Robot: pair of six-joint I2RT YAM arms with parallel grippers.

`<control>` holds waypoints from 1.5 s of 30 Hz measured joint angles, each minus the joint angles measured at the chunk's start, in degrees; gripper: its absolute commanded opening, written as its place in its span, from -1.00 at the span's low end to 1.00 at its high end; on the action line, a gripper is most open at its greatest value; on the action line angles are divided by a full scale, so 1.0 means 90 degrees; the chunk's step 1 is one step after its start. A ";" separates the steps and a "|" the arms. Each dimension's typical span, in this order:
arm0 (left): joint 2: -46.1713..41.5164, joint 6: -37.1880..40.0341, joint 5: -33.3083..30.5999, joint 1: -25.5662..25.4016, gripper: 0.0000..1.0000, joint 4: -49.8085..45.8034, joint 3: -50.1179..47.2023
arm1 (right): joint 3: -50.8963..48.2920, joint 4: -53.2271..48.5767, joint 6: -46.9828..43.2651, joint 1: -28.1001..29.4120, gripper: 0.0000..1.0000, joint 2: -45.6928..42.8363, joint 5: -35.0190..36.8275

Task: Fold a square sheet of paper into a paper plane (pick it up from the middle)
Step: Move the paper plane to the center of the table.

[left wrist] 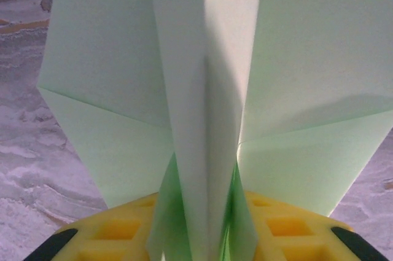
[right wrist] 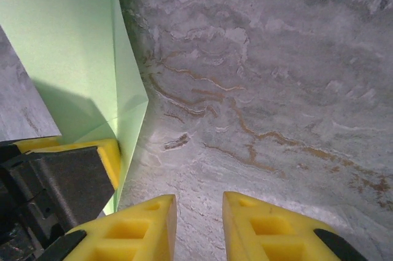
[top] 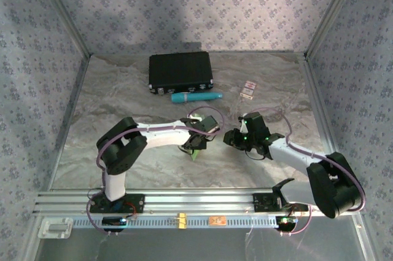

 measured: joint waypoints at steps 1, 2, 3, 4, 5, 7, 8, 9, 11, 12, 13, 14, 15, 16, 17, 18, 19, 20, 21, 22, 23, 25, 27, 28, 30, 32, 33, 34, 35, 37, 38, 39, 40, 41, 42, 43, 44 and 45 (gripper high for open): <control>0.0017 -0.0061 -0.0027 -0.0015 -0.30 -0.0022 0.0019 | 0.0000 -0.0019 -0.0024 -0.0036 -0.45 -0.0039 -0.0010; 0.0024 -0.0107 -0.0044 -0.0024 -0.30 -0.0044 0.0039 | 0.0000 -0.0034 -0.0046 -0.0078 -0.45 -0.0070 -0.0012; 0.0029 -0.0146 -0.0046 -0.0034 -0.31 -0.0063 0.0056 | 0.0000 -0.0044 -0.0070 -0.0112 -0.45 -0.0095 -0.0015; 0.0053 -0.0185 -0.0063 -0.0044 -0.30 -0.0087 0.0080 | 0.0000 -0.0061 -0.0085 -0.0148 -0.45 -0.0119 -0.0017; 0.0068 -0.0226 -0.0085 -0.0053 -0.30 -0.0112 0.0104 | 0.0000 -0.0070 -0.0100 -0.0180 -0.44 -0.0136 -0.0039; 0.0075 -0.0301 -0.0095 -0.0063 -0.21 -0.0136 0.0114 | 0.0000 -0.0087 -0.0121 -0.0228 -0.44 -0.0163 -0.0061; 0.0075 -0.0335 -0.0095 -0.0063 -0.20 -0.0160 0.0121 | 0.0000 -0.0104 -0.0129 -0.0253 -0.44 -0.0177 -0.0063; 0.0075 -0.0350 -0.0095 -0.0063 -0.19 -0.0180 0.0134 | 0.0000 -0.0121 -0.0143 -0.0272 -0.44 -0.0192 -0.0063; 0.0075 -0.0362 -0.0090 -0.0063 -0.17 -0.0223 0.0153 | 0.0000 -0.0180 -0.0172 -0.0323 -0.44 -0.0253 -0.0063; 0.0075 -0.0359 -0.0090 -0.0066 -0.17 -0.0238 0.0165 | 0.0000 -0.0211 -0.0197 -0.0352 -0.44 -0.0299 -0.0061; 0.0075 -0.0359 -0.0090 -0.0066 -0.15 -0.0262 0.0182 | 0.0000 -0.0236 -0.0219 -0.0386 -0.43 -0.0350 -0.0061; 0.0075 -0.0357 -0.0087 -0.0066 -0.15 -0.0289 0.0194 | 0.0000 -0.0270 -0.0250 -0.0427 -0.43 -0.0415 -0.0058; 0.0075 -0.0357 -0.0087 -0.0066 -0.12 -0.0321 0.0209 | 0.0000 -0.0301 -0.0272 -0.0461 -0.43 -0.0469 -0.0056; 0.0073 -0.0359 -0.0090 -0.0068 -0.09 -0.0352 0.0226 | 0.0000 -0.0357 -0.0313 -0.0500 -0.42 -0.0539 -0.0049; 0.0063 -0.0359 -0.0092 -0.0070 -0.01 -0.0389 0.0243 | 0.0007 -0.0440 -0.0357 -0.0532 -0.41 -0.0617 -0.0024; 0.0049 -0.0362 -0.0090 -0.0073 0.05 -0.0401 0.0250 | 0.0022 -0.0512 -0.0401 -0.0554 -0.40 -0.0680 0.0007; 0.0017 -0.0357 -0.0090 -0.0085 0.08 -0.0410 0.0255 | 0.0051 -0.0619 -0.0459 -0.0583 -0.38 -0.0760 0.0061; -0.0041 -0.0342 -0.0090 -0.0090 0.08 -0.0418 0.0255 | 0.0090 -0.0729 -0.0498 -0.0602 -0.37 -0.0835 0.0121; -0.0102 -0.0335 -0.0090 -0.0090 0.09 -0.0423 0.0253 | 0.0134 -0.0828 -0.0578 -0.0622 -0.35 -0.0908 0.0189; -0.0204 -0.0335 -0.0092 -0.0090 0.10 -0.0420 0.0253 | 0.0192 -0.0940 -0.0653 -0.0639 -0.30 -0.0984 0.0282; -0.0306 -0.0333 -0.0092 -0.0090 0.10 -0.0415 0.0253 | 0.0257 -0.1069 -0.0760 -0.0661 -0.24 -0.1061 0.0381; -0.0566 -0.0328 -0.0097 -0.0087 0.13 -0.0389 0.0226 | 0.0398 -0.1324 -0.0940 -0.0697 -0.10 -0.1212 0.0629; -0.0852 -0.0289 -0.0114 -0.0090 0.18 -0.0369 0.0158 | 0.0559 -0.1600 -0.1132 -0.0738 0.08 -0.1375 0.0967; -0.1039 -0.0262 -0.0141 -0.0090 0.22 -0.0350 0.0102 | 0.0656 -0.1749 -0.1246 -0.0760 0.16 -0.1474 0.1224; -0.1406 -0.0180 -0.0250 -0.0090 0.27 -0.0299 -0.0051 | 0.0816 -0.1955 -0.1394 -0.0806 0.24 -0.1634 0.1734; -0.1853 -0.0066 -0.0457 -0.0058 0.39 -0.0243 -0.0270 | 0.0996 -0.2118 -0.1530 -0.0872 0.30 -0.1734 0.2438; -0.2052 0.0017 -0.0559 -0.0032 0.44 -0.0228 -0.0364 | 0.1052 -0.2130 -0.1603 -0.0903 0.31 -0.1736 0.2752; -0.2312 0.0119 -0.0692 0.0036 0.51 -0.0185 -0.0525 | 0.1110 -0.2115 -0.1707 -0.0947 0.34 -0.1722 0.3143; -0.2591 0.0223 -0.0814 0.0163 0.61 -0.0146 -0.0707 | 0.1129 -0.2045 -0.1870 -0.0998 0.38 -0.1683 0.3521; -0.3123 0.0505 -0.1054 0.0576 0.82 -0.0022 -0.1112 | 0.1112 -0.1785 -0.2339 -0.1093 0.51 -0.1503 0.4090; -0.3424 0.0692 -0.1178 0.0894 0.86 0.0100 -0.1392 | 0.1078 -0.1562 -0.2591 -0.1134 0.54 -0.1362 0.4337; -0.3713 0.0925 -0.1275 0.1234 0.90 0.0248 -0.1683 | 0.1013 -0.1258 -0.2868 -0.1178 0.55 -0.1168 0.4607; -0.3980 0.1151 -0.1350 0.1574 0.98 0.0362 -0.1960 | 0.0933 -0.0981 -0.3082 -0.1224 0.55 -0.0954 0.4794; -0.4235 0.1411 -0.1452 0.1977 1.00 0.0500 -0.2263 | 0.0857 -0.0697 -0.3288 -0.1290 0.55 -0.0707 0.4947; -0.4452 0.1622 -0.1503 0.2426 0.99 0.0646 -0.2540 | 0.0760 -0.0342 -0.3495 -0.1394 0.55 -0.0376 0.5076; -0.4578 0.1773 -0.1508 0.2778 1.00 0.0726 -0.2720 | 0.0668 -0.0027 -0.3662 -0.1474 0.55 -0.0117 0.5139; -0.4685 0.1996 -0.1520 0.3232 1.00 0.0821 -0.2907 | 0.0505 0.0435 -0.3876 -0.1574 0.55 0.0192 0.5153; -0.4745 0.2220 -0.1515 0.3713 0.99 0.0930 -0.3036 | 0.0325 0.0901 -0.4104 -0.1647 0.54 0.0454 0.5115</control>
